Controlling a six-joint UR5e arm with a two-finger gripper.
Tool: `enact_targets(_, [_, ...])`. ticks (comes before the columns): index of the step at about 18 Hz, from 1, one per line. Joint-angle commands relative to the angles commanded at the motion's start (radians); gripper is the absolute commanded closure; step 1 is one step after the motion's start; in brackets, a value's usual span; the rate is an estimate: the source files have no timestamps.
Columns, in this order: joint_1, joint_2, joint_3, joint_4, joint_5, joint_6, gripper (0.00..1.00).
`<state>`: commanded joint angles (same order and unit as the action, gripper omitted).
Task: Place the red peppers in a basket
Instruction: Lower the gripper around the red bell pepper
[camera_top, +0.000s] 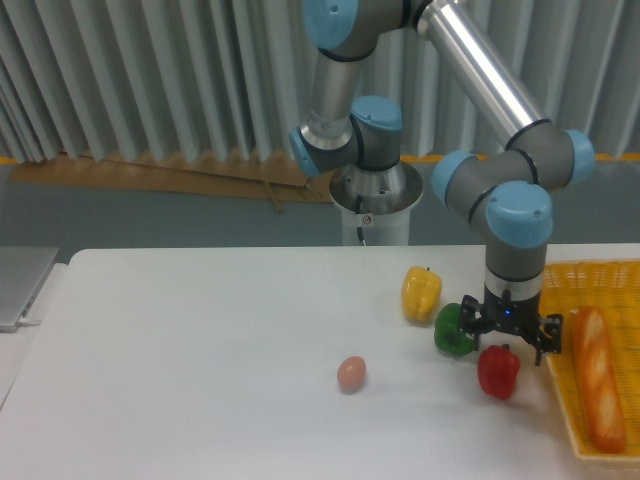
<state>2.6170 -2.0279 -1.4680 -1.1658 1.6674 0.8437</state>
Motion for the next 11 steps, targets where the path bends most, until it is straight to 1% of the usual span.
enact_targets(11, [-0.003, -0.015, -0.011, 0.002, -0.002, 0.000, 0.00])
